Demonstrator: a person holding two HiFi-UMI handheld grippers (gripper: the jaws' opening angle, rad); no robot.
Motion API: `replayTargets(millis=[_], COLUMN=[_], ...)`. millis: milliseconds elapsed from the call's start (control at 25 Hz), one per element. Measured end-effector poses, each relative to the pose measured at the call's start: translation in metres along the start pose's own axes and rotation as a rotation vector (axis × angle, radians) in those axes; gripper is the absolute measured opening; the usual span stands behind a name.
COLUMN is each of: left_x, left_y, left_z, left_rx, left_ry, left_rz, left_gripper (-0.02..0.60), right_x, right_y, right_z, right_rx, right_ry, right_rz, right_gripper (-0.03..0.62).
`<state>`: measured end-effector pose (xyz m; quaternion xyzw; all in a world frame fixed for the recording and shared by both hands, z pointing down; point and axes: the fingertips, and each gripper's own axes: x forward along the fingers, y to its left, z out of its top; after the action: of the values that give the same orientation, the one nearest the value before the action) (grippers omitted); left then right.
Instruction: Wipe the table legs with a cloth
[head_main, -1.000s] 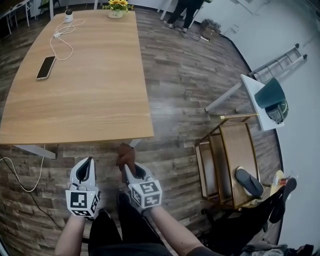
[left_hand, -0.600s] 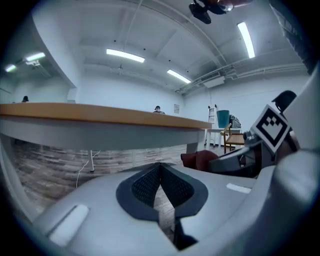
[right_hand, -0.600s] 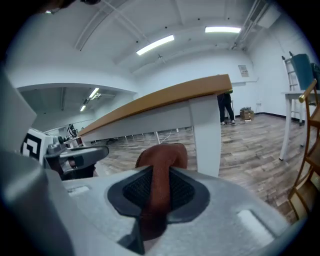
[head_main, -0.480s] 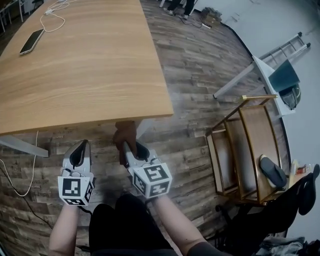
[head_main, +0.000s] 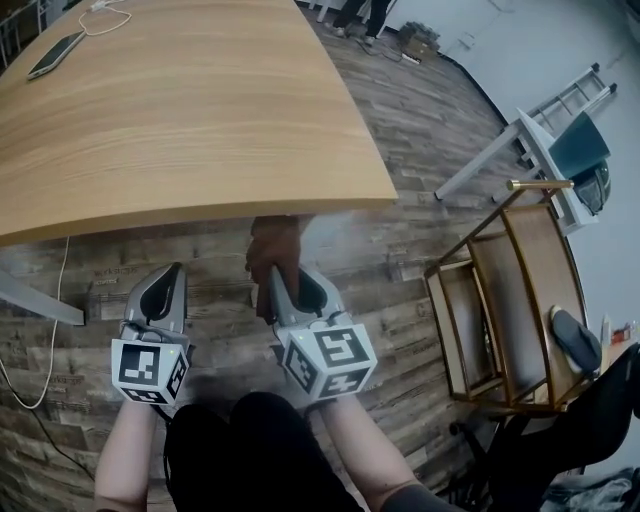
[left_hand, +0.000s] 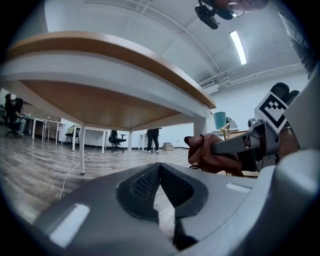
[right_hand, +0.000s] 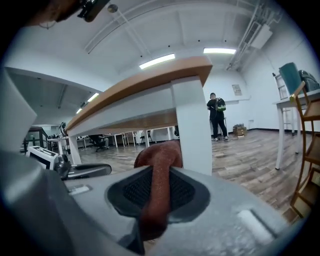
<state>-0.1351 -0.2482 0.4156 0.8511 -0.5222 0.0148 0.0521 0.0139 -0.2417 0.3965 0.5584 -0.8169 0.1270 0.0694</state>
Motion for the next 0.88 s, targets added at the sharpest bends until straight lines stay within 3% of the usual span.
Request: replayTargets(millis=[360, 640, 880], left_x=[0.008, 0.006, 0.009], left_y=[0.019, 0.036, 0.040], left_z=[-0.075, -0.126, -0.175], left_rx=[0.007, -0.014, -0.036], left_ry=[-0.002, -0.002, 0.020], left_rz=[-0.003, -0.012, -0.029], left_gripper=[0.019, 0.020, 0.019], right_x=[0.023, 0.037, 0.053], right_y=[-0.013, -0.012, -0.014], right_z=[-0.072, -0.142, -0.205], right_rx=[0.023, 0.042, -0.006], right_ry=[0.014, 0.086, 0.161], right_rz=[0.000, 0.019, 0.046], right_gripper=[0.064, 0.064, 0.063])
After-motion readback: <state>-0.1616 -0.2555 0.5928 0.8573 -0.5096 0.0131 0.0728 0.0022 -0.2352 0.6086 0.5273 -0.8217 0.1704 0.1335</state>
